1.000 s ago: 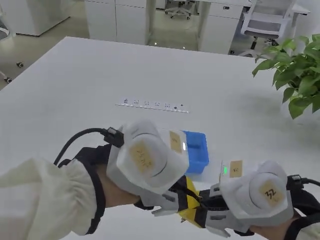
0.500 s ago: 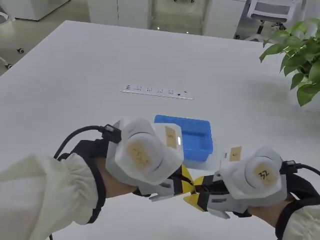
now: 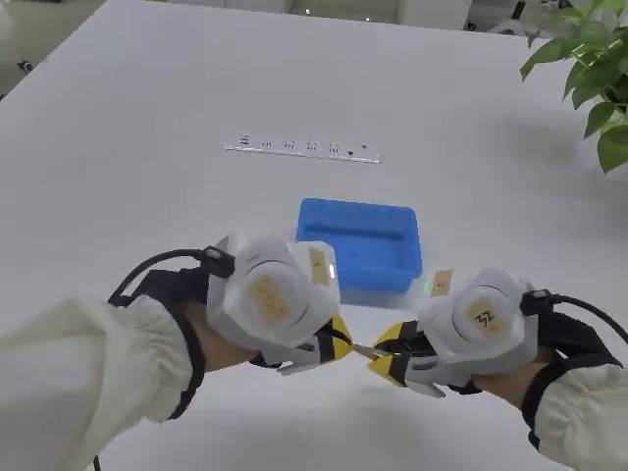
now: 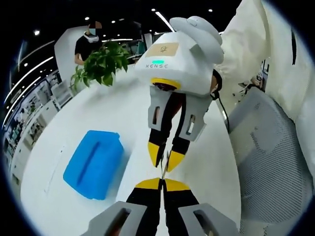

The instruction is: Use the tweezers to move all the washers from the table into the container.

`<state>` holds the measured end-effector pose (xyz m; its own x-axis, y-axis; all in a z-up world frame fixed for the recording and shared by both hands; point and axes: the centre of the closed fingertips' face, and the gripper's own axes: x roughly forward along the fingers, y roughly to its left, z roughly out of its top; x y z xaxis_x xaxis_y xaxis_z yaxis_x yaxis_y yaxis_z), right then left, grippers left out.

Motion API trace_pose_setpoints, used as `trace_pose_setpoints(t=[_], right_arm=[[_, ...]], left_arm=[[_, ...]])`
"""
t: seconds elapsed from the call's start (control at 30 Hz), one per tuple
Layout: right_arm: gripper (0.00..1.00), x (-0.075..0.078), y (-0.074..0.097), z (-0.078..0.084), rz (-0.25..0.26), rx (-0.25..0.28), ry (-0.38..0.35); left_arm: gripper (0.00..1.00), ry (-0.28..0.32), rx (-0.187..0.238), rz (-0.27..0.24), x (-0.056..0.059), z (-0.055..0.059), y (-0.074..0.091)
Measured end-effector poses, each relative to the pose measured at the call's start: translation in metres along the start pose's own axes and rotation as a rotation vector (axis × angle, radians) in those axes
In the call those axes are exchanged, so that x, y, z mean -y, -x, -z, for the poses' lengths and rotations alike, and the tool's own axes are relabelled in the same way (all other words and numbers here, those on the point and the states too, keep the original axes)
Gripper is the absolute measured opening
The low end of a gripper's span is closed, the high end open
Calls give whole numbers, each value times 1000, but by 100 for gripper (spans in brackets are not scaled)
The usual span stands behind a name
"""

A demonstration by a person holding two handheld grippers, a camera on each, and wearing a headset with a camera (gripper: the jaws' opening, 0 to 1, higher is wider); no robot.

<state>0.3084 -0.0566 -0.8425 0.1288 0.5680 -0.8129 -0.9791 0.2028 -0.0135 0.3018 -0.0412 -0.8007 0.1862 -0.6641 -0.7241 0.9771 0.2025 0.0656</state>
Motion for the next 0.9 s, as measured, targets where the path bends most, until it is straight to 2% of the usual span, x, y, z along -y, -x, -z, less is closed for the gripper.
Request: trace_pose_setpoints(t=[0.1,0.3,0.37,0.8,0.9], right_arm=[[8,2,-12,8,-15,-17,-21],[8,-2,-21,12,-28,-16,-36],[8,-3,-25,13,-34,-20,-30],[8,-2,-35,15,-61,-12,-44],[8,-1,-36,15,-56,-11,-31]], left_arm=[[0,3,-35,13,-1,13,-11],[0,13,-53,28,0,29,-17],[0,35,-61,39,0,36,-21],[0,36,-114,70,-2,63,-36],[0,19,-126,71,-3,66,-38]])
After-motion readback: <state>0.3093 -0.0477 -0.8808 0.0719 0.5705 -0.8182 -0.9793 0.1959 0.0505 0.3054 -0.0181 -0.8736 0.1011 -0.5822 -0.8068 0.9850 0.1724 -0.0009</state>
